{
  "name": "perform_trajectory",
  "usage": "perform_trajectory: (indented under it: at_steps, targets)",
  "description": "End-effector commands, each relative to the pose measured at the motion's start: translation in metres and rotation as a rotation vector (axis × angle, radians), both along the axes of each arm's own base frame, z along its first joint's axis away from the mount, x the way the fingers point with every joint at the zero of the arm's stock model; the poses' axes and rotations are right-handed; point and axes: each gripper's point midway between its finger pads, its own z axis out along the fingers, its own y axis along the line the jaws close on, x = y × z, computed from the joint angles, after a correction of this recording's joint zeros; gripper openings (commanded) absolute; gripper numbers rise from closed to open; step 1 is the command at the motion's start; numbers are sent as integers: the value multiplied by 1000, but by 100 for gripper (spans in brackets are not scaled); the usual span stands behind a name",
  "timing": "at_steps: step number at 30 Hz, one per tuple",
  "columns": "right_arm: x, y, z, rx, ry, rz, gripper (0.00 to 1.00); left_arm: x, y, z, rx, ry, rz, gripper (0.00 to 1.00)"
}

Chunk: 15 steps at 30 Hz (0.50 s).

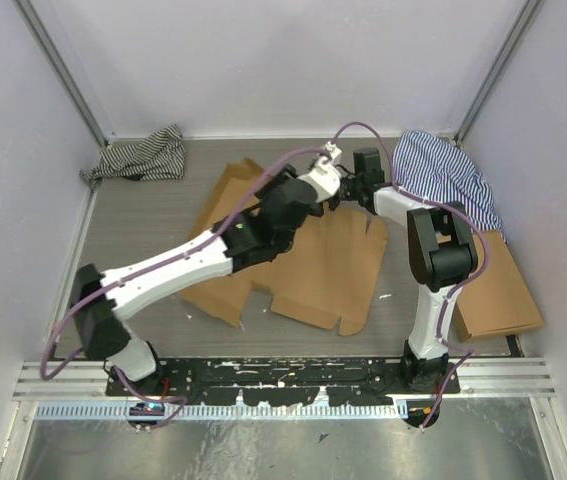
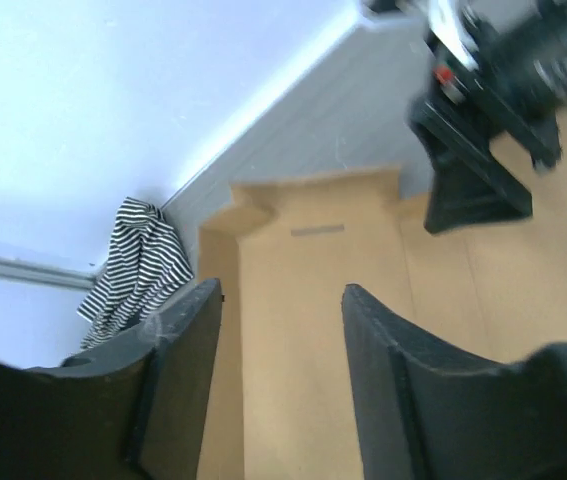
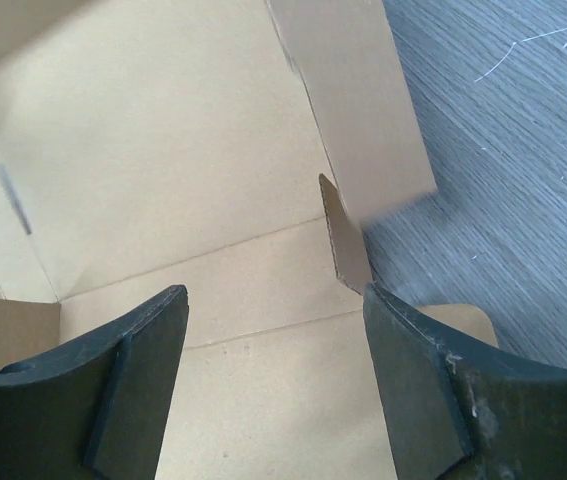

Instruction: Fold the paper box

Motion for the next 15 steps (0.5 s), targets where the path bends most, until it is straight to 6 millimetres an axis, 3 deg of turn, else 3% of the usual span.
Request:
perform_trajectory:
  at_steps: [1,3,7,11,15]
  targets:
    - [15,4,19,31,-50,5,76,15,48,69,-341,-159,143,60]
    - [17,5,22,39,-45,4,76,26,80,69,-444,-128,221,58]
    - [31,7,37,42,-51,-34,76,39,130,48,-576,-39,332,58]
    - [57,10,58,25,-82,-127,76,50,166,21,-587,41,497,60]
    - [93,10,58,3,-58,-237,75,56,190,-23,-606,199,617,58]
